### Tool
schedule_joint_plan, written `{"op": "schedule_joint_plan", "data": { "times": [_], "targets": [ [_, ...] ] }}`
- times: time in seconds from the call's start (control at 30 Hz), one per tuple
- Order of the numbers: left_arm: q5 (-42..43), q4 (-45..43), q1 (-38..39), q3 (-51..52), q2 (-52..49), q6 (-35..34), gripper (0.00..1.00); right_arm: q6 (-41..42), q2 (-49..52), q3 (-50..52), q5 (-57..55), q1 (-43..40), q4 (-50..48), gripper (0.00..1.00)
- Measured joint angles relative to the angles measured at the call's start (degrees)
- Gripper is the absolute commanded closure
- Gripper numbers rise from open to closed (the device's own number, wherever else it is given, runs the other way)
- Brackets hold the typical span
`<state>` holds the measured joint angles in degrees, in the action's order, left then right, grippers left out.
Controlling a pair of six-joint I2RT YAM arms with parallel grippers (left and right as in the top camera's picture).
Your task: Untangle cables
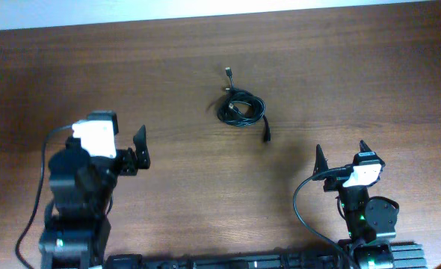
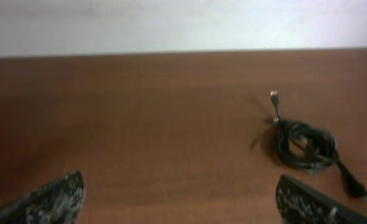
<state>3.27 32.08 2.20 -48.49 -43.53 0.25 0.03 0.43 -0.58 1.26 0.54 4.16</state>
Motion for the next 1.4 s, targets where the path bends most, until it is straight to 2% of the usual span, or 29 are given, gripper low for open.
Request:
{"op": "schedule_joint_plan", "data": {
  "times": [0.13, 0.4, 0.97, 1.4],
  "targets": [
    [0.17, 5.2, 0.0, -6.78, -8.94, 0.2, 0.01, -0.02, 0.04, 0.0, 0.02, 0.0, 0.02, 0.01],
    [5.73, 13.4, 0.52, -20.44, -25.51, 3.37, 0.01, -0.04, 0.07, 0.0, 0.0, 0.0, 0.0, 0.01],
    [7.06, 33.29, 12.94, -51.76, -53.96, 7.52, 0.01, -0.04, 0.13, 0.0, 0.0, 0.0, 0.02, 0.01],
    [6.36, 33.38, 20.24, -55.34, -64.08, 8.79, 0.01, -0.02, 0.15, 0.0, 0.0, 0.0, 0.0, 0.01]
  ]
}}
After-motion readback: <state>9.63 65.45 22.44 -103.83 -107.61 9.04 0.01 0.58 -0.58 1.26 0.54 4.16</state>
